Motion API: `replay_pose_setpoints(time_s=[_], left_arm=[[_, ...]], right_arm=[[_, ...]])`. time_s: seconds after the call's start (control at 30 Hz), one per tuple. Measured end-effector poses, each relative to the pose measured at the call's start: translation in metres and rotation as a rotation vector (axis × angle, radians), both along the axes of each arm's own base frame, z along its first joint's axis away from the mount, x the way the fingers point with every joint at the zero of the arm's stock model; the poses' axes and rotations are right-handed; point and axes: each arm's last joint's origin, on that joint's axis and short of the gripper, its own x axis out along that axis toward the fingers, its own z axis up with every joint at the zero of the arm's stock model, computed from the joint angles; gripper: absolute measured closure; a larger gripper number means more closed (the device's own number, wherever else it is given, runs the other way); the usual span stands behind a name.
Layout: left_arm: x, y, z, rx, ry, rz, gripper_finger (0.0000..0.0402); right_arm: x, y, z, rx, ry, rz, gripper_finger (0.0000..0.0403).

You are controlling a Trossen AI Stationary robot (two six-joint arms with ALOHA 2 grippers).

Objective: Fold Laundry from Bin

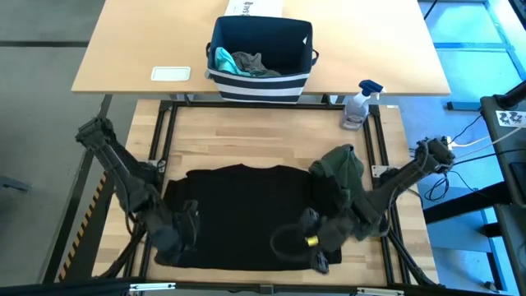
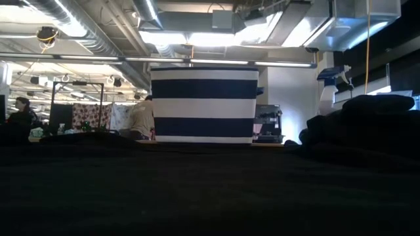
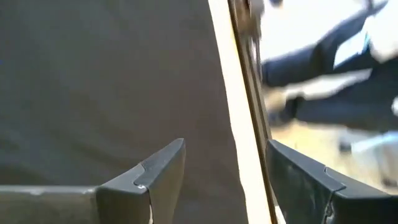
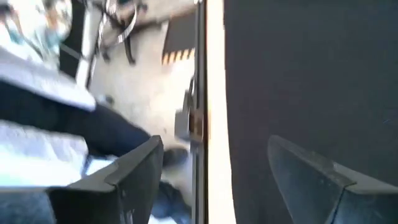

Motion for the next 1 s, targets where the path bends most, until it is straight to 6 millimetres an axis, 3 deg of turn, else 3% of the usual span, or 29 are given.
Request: replay_pose_setpoints(time_s=[0.23,0.5,0.73,1.0], left_arm=[[-0.009,-0.04,-0.046,0.061,0.177,-0.111,0.0185],[-0.013,-0.074,-0.094,0.075,0.362,-0.139,0.0185],[-0.022,-0.086,-0.107,0.127,0.341,-0.089,0.0185],[-0.02,-0.092,-0.128,0.213,0.319,-0.068,0.0185]], right_arm=[[-0.007,0.044,-0.047,-0.153,0.078,0.151,0.0116],[-0.025,0.066,-0.091,-0.237,0.309,0.225,0.0116],[-0.053,0.079,-0.101,-0.366,0.362,0.215,0.0116],[-0.053,0.084,-0.123,-0.443,0.395,0.194,0.0116]])
